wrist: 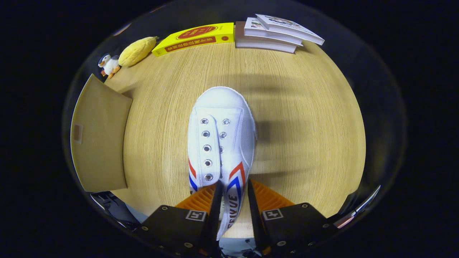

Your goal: Open the storage box then place both shoes into the box .Put the left shoe in first, then the right shoe, with the right side of both shoes facing outward in a uniform manner.

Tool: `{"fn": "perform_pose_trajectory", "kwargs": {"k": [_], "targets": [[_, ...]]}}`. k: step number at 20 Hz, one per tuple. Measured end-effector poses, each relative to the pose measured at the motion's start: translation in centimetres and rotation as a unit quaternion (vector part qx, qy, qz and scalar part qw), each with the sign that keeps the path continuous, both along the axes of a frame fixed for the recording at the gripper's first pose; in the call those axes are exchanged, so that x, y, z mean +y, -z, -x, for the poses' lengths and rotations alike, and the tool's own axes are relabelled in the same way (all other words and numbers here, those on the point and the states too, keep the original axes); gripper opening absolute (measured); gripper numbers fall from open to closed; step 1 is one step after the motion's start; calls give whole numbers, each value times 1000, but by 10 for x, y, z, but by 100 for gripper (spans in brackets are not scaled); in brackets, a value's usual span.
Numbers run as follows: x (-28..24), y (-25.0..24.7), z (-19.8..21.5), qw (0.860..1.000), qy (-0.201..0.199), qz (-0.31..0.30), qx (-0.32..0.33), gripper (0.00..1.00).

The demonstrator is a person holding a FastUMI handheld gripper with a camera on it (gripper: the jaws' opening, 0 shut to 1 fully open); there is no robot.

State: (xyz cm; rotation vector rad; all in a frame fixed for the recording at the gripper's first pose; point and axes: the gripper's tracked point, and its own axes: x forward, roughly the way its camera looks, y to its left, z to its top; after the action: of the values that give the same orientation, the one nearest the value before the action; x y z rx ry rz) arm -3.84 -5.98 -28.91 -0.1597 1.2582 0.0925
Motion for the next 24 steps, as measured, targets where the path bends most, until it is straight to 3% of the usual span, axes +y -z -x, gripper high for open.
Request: {"fn": "perform_pose_trajectory", "kwargs": {"k": [1, 4, 6, 9, 12, 18, 24], "targets": [[-1, 1, -1, 1000, -6, 10, 3, 38], [-1, 0, 2, 1000, 17, 16, 12, 38], [-1, 0, 0, 1000, 12, 21, 3, 38], [-5, -2, -1, 1000, 25, -2, -13, 32], [-9, -1, -3, 995, 70, -61, -24, 0], [12, -8, -1, 972, 144, -182, -38, 0], [48, -46, -10, 964, 128, -222, -68, 0]]}}
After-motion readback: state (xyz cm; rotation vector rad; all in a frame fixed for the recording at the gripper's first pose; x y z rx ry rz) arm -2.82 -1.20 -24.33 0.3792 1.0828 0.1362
